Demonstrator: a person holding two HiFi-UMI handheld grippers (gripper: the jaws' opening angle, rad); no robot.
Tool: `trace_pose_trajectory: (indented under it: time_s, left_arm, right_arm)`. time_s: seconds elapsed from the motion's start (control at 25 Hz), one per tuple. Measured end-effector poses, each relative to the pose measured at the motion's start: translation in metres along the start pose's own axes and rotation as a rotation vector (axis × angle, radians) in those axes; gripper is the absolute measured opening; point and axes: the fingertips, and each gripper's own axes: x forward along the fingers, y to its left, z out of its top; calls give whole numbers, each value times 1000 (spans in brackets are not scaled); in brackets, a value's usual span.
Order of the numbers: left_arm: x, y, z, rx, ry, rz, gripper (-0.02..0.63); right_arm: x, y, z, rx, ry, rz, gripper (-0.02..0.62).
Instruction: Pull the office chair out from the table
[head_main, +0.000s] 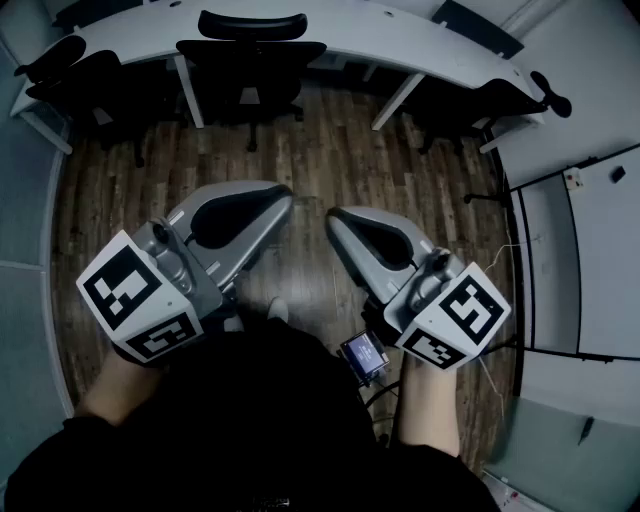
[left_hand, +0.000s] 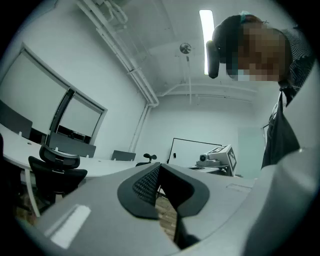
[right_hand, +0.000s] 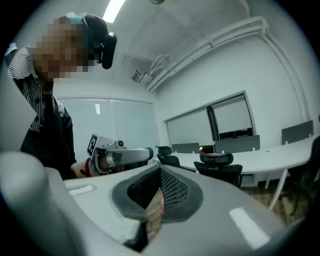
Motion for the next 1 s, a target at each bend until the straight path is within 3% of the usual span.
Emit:
trace_pose_trajectory:
  time_s: [0.32, 1.0]
  left_arm:
    - [2, 11, -7, 15, 3, 50, 0]
    - [50, 26, -34, 55, 75, 153, -3]
  right_arm:
    - [9, 1, -8, -103, 19, -17, 0]
    - [-15, -58, -26, -28, -30, 64, 2]
